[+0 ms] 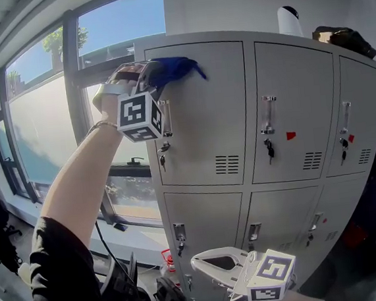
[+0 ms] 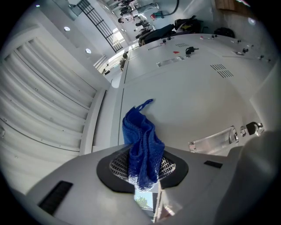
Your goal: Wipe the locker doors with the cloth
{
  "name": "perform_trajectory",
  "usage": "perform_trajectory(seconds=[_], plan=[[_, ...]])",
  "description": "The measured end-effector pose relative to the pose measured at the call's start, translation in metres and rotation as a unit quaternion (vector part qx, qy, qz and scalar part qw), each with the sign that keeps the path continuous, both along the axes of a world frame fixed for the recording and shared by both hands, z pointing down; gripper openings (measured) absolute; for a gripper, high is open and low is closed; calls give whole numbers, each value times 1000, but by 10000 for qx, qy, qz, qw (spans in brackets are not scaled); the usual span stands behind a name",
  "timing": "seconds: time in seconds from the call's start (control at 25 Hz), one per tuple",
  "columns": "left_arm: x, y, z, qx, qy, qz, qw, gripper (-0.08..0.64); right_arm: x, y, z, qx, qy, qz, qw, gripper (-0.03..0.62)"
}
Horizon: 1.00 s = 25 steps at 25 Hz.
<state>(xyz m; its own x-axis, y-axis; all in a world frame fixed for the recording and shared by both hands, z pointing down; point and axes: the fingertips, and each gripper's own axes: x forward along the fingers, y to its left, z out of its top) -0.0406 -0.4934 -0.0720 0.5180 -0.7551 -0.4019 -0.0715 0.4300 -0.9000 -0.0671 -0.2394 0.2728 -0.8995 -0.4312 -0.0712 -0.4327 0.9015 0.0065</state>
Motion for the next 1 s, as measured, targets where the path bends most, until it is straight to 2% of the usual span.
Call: perform_trajectory(seconds=[0.4,0.6,0.8,1.0], plan=[[0,2,64,-385,-53,99,9992,92,-6,16,0,2,44,-94,9999,6],[-2,3,96,-617,39,123,9980,92,-9,21,8,-86,69,-138,9998,6],[-2,2,128,-897,-205,44,9957,92,-11,29,15,-133,55,-184,9997,6],[-2,2,155,-1148,-295,9,9930,92,-9,34,22,-200,35,-151,9997,6]])
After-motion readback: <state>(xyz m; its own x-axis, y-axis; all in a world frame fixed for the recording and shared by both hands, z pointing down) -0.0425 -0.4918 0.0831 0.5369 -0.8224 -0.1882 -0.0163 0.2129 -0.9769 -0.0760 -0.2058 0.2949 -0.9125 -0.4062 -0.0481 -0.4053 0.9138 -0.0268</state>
